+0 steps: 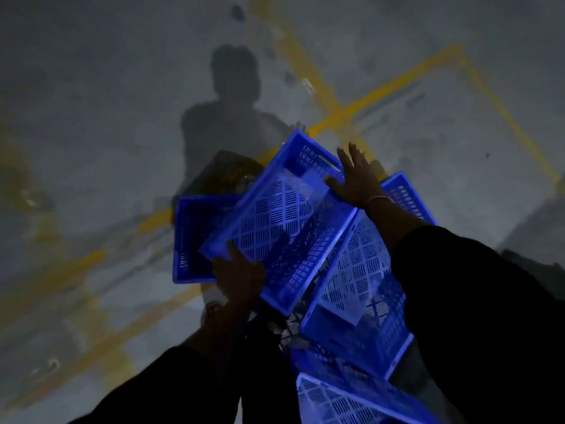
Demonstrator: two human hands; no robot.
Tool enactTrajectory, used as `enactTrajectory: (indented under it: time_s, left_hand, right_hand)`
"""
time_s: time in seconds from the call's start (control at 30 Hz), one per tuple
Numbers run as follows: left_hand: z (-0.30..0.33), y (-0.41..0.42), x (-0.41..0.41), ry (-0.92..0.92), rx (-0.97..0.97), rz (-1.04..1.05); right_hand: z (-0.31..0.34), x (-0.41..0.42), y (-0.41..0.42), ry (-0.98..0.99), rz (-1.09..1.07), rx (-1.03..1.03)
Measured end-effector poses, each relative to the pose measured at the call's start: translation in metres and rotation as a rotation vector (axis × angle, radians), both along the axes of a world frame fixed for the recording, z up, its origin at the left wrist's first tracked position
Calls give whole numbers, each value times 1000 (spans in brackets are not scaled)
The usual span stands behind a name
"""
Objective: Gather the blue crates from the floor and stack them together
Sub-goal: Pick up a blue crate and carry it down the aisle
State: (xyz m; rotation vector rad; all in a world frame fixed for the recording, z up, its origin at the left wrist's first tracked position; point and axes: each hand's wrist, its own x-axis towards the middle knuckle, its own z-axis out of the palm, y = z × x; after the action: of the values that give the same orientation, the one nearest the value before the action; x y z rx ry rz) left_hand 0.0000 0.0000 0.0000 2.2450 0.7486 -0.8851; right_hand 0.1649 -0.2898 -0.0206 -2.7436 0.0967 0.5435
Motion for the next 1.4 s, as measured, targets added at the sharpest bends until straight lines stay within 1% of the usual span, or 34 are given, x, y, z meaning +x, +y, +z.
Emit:
enactTrajectory:
  time_s: [0.03, 0.1, 0.2, 0.33, 0.43, 0.57, 0.67, 0.77, 0.83, 0.93, 1.0, 1.1, 1.3, 1.4]
  left_hand:
    - [-12, -3, -1, 69, -7, 82]
    - [-40, -7, -3, 140, -19, 191]
    - [-95, -21, -8, 136, -47, 242]
    - [-140, -33, -8, 117, -52, 433]
    - [-158, -28, -13, 108, -83, 478]
    - [-167, -17, -20, 88, -48, 409]
    - [-163, -2, -21, 57, -32, 339]
    - [-152, 22, -14, 20, 45, 280]
    - [-139, 40, -9, -24, 64, 223]
    - [-114, 66, 0, -83, 107, 201]
    - [-95, 84, 5, -148, 105, 171]
    - [-67, 115, 10, -306, 65, 59]
    - [9, 172, 30, -423, 111, -42]
    - [58, 200, 30, -442, 120, -5]
  right_hand:
    - [-17, 8, -1, 24, 4, -3]
    - [-48, 29, -5, 95, 33, -53]
    - [-96, 57, -11, 184, 73, -99]
    - [-140, 83, -20, 257, 79, -195]
    - [-160, 95, -20, 291, 92, -271]
    - [-165, 105, -13, 263, 73, -306]
    - [-152, 108, -6, 230, 125, -370]
    - [-129, 109, 5, 190, 192, -430]
    - [-109, 107, 14, 164, 187, -429]
    - [-72, 102, 24, 121, 188, -411]
    - [-49, 99, 29, 84, 192, -391]
    - [-14, 93, 37, 21, 175, -378]
    - [67, 72, 66, -61, 95, -333]
    - [111, 54, 84, -63, 91, -298]
